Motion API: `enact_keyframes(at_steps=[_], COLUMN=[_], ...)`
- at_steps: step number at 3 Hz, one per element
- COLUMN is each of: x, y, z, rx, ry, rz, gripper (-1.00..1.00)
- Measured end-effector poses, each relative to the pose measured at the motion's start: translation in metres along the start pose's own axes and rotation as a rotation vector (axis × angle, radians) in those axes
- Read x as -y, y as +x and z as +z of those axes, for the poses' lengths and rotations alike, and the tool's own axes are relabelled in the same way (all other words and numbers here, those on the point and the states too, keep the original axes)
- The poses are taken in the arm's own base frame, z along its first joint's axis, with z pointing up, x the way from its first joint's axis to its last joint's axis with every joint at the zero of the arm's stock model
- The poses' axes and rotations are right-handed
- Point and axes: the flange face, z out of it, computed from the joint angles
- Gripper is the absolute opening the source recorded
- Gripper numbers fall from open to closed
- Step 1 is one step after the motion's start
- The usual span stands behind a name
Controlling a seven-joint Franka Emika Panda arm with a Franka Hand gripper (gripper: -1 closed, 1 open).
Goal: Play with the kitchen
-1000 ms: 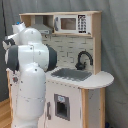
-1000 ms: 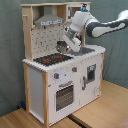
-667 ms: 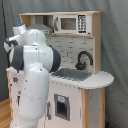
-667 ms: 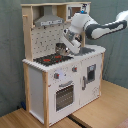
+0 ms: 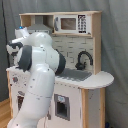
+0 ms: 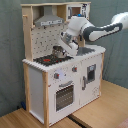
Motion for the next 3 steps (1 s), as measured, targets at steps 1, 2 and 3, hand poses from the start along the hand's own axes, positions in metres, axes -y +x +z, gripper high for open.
enact_keyframes(at_steps=[1,2,3], x=[0.002,0.004,0.007], y=[0.012,0.022,0.033], z=[0.012,0.020,0.026], rx=[-0.007,-0.012,-0.016], ry=[0.013,0.021,0.026], rz=[-0.022,-0.033,-0.042], gripper=[-1.00,-1.00,-1.00])
